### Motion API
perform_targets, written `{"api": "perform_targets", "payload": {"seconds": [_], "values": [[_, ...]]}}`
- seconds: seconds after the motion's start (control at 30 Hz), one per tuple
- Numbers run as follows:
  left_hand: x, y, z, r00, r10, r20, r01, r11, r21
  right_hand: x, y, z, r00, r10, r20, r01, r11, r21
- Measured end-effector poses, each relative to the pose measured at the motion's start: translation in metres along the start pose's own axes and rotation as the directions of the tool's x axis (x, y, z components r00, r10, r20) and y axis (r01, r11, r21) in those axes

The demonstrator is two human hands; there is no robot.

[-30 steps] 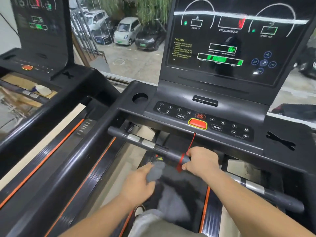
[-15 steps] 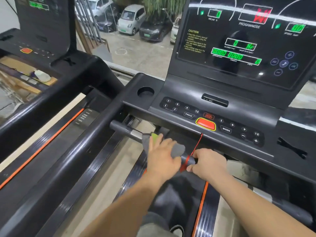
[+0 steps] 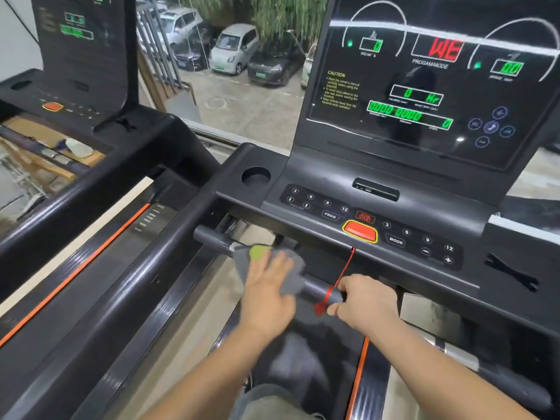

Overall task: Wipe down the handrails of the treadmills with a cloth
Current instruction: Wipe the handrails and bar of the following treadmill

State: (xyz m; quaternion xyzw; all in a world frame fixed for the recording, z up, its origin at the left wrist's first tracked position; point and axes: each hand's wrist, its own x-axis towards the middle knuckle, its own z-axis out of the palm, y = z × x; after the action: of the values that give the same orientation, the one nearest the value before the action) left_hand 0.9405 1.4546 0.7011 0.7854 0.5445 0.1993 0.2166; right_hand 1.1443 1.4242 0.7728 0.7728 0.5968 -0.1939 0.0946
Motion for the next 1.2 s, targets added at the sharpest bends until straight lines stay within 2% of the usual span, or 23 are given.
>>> {"api": "perform_targets", "payload": {"seconds": [0.1,0.17,0.2,0.23,0.3,0.37,0.43,0.47,0.53,0.57,0.6,0.63,0.67,0.73,0.77,0.8,0.83,0.9,0.93,0.97,1.03,1.13,1.2], "values": [[-0.018,0.017,0.018,0.963,0.235,0.132,-0.238,0.971,0.004,-0.003,0.000,0.002,0.999,-0.019,-0.028,0.020,1.000,0.011],[-0.010,0.002,0.005,0.943,0.287,0.171,-0.307,0.946,0.107,-0.007,0.001,0.004,0.999,-0.038,-0.038,0.038,0.999,0.008],[-0.007,-0.007,-0.003,0.945,0.267,0.188,-0.297,0.942,0.156,-0.008,0.003,0.006,0.998,-0.045,-0.038,0.045,0.999,0.017],[-0.004,-0.015,-0.010,0.963,0.213,0.166,-0.240,0.958,0.160,-0.011,0.008,0.007,0.998,-0.050,-0.034,0.052,0.998,0.047],[-0.005,-0.019,-0.021,1.000,0.016,0.026,-0.018,0.998,0.060,-0.016,0.022,0.011,0.999,-0.046,0.000,0.045,0.973,0.226],[-0.014,0.003,-0.028,0.987,-0.160,0.022,0.161,0.983,-0.089,-0.026,0.040,0.010,0.998,-0.046,0.036,0.029,0.919,0.394],[-0.026,0.032,-0.032,0.972,-0.227,0.061,0.235,0.951,-0.201,-0.035,0.060,0.008,0.999,-0.027,0.022,0.018,0.940,0.341],[-0.029,0.047,-0.037,0.957,-0.277,0.081,0.288,0.900,-0.328,-0.039,0.071,0.007,1.000,0.004,0.015,-0.009,0.957,0.290],[-0.020,0.068,-0.045,0.909,-0.409,0.083,0.370,0.695,-0.616,-0.046,0.089,0.004,0.996,0.077,0.037,-0.083,0.976,0.203],[-0.015,0.075,-0.045,0.897,-0.439,0.051,0.348,0.632,-0.693,-0.049,0.096,0.003,0.994,0.098,0.054,-0.106,0.981,0.166],[-0.009,0.084,-0.045,0.907,-0.420,0.016,0.299,0.618,-0.727,-0.052,0.101,0.005,0.992,0.111,0.063,-0.119,0.984,0.133],[-0.005,0.094,-0.042,0.937,-0.350,-0.014,0.237,0.663,-0.710,-0.054,0.105,0.008,0.991,0.119,0.056,-0.124,0.986,0.108],[-0.002,0.105,-0.038,0.973,-0.224,-0.058,0.136,0.757,-0.639,-0.057,0.107,0.010,0.991,0.124,0.039,-0.127,0.987,0.094],[-0.002,0.125,-0.022,0.986,0.119,-0.118,-0.157,0.901,-0.405,-0.059,0.110,0.015,0.991,0.130,-0.005,-0.129,0.988,0.087],[-0.004,0.131,-0.009,0.953,0.288,-0.094,-0.302,0.929,-0.213,-0.058,0.111,0.016,0.992,0.122,-0.026,-0.119,0.989,0.085],[-0.009,0.136,0.007,0.912,0.411,0.001,-0.411,0.912,-0.015,-0.058,0.113,0.017,0.993,0.113,-0.040,-0.109,0.990,0.087],[-0.015,0.137,0.024,0.875,0.454,0.171,-0.478,0.866,0.149,-0.057,0.114,0.017,0.993,0.105,-0.055,-0.100,0.990,0.096],[-0.025,0.135,0.054,0.796,0.360,0.487,-0.564,0.734,0.378,-0.057,0.118,0.018,0.992,0.098,-0.074,-0.088,0.988,0.126],[-0.027,0.132,0.066,0.768,0.308,0.561,-0.599,0.656,0.460,-0.057,0.119,0.019,0.991,0.094,-0.091,-0.082,0.988,0.132],[-0.027,0.128,0.073,0.764,0.278,0.583,-0.616,0.585,0.528,-0.057,0.120,0.021,0.990,0.089,-0.107,-0.075,0.988,0.132],[-0.022,0.127,0.081,0.779,0.279,0.561,-0.613,0.526,0.589,-0.058,0.120,0.025,0.987,0.075,-0.146,-0.056,0.990,0.130],[-0.004,0.136,0.081,0.787,0.289,0.546,-0.605,0.538,0.588,-0.058,0.119,0.027,0.984,0.076,-0.159,-0.055,0.990,0.130],[0.013,0.145,0.081,0.772,0.265,0.578,-0.604,0.592,0.534,-0.057,0.118,0.025,0.988,0.075,-0.136,-0.058,0.990,0.127]]}}
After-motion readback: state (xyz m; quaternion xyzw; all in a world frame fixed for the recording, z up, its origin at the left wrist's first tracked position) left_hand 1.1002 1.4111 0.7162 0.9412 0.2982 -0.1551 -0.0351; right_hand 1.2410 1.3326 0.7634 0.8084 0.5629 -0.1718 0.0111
